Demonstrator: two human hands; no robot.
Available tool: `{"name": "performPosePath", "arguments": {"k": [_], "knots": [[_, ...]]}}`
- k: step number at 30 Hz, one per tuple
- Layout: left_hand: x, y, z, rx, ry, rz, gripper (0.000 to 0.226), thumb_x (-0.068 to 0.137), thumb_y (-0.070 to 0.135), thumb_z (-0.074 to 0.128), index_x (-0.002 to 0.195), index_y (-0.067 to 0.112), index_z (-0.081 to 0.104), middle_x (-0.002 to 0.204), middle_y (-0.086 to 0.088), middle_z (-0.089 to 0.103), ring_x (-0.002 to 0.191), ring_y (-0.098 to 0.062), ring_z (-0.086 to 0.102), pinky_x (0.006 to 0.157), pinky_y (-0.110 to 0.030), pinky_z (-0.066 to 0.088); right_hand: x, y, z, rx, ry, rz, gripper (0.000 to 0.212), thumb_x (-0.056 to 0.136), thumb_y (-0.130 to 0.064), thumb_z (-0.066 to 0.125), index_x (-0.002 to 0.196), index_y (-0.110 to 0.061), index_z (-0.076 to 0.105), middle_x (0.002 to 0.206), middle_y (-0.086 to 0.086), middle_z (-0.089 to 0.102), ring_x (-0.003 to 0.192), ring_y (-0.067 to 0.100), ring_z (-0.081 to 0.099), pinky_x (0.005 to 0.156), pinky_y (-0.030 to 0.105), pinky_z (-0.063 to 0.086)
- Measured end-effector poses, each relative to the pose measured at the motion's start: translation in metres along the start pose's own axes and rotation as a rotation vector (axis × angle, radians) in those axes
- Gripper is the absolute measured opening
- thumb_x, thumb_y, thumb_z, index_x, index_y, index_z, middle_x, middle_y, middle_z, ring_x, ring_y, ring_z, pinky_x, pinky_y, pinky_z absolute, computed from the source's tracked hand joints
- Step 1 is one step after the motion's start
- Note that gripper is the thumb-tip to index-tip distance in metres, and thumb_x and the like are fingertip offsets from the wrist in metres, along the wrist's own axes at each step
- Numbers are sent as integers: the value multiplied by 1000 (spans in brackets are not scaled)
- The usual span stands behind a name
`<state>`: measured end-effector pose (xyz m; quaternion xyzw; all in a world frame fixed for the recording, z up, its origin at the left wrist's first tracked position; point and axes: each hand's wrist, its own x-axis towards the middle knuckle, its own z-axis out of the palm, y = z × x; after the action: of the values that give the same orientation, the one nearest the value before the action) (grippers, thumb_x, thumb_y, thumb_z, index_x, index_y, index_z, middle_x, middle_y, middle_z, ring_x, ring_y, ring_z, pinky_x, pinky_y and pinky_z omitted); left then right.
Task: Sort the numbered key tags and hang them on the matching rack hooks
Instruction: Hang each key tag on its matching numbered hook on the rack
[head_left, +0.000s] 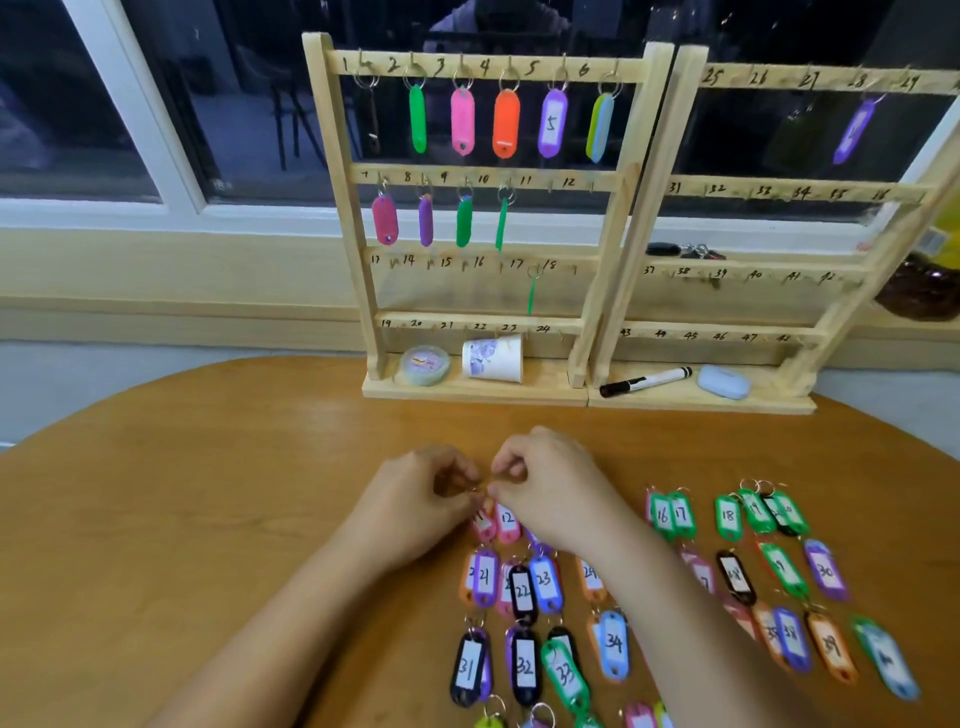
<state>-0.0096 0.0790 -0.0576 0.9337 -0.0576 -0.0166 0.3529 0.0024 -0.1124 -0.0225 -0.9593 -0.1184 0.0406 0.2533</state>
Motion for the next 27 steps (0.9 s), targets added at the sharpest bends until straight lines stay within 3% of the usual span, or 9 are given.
{"name": "performPosePath", "arguments": {"k": [2,5,8,13,18,21,23,27], "knots": [[-2,-1,2,32,-1,29,23,84,41,83,104,36,74,93,17,67,84,4,61,72,-11,42,1,-1,5,-23,22,-6,8,93,-36,70,101,-36,73,104,-11,58,111,18,56,104,42,42],[-1,-2,4,66,3,69,25,82,43,84,103,37,73,95,12,64,82,3,59,72,-19,41,0,-1,11,-59,9,-13,10,94,-38,67,103,-37,73,107,-11,57,113,18,51,103,43,37],[-1,-4,3,74,-1,78,22,82,41,86,99,36,72,95,11,64,81,2,57,69,-14,38,0,-1,14,-64,6,-22,15,94,-37,66,107,-37,73,109,-9,56,115,18,49,102,42,35],[2,-8,2,-30,3,-18,17,81,35,90,82,31,73,78,17,71,75,1,62,65,-16,41,1,-1,18,-29,55,-43,13,96,-35,64,105,-37,73,107,-13,57,112,16,49,98,41,35],[4,-11,1,-53,-5,-40,17,80,35,91,79,30,75,75,16,73,72,-1,64,63,-14,44,1,0,18,17,53,-60,11,97,-36,64,102,-39,73,105,-16,57,111,14,48,98,40,33],[3,-14,0,-89,25,-34,18,81,34,91,78,29,74,74,13,74,70,-3,64,64,-17,45,2,-1,19,29,41,-58,11,94,-47,68,101,-40,73,104,-16,56,111,14,47,97,40,31],[3,-17,-4,-132,51,-43,15,82,31,90,79,29,76,74,11,75,70,-4,65,66,-22,48,2,0,20,8,17,-58,24,91,-61,70,101,-40,73,105,-15,57,111,14,45,98,41,31],[0,-14,-12,-409,37,-56,12,85,33,89,85,25,80,82,-3,79,74,-12,66,78,-32,55,3,-1,23,2,26,-59,32,88,-66,71,107,-40,73,110,-13,60,114,15,46,101,45,34]]}}
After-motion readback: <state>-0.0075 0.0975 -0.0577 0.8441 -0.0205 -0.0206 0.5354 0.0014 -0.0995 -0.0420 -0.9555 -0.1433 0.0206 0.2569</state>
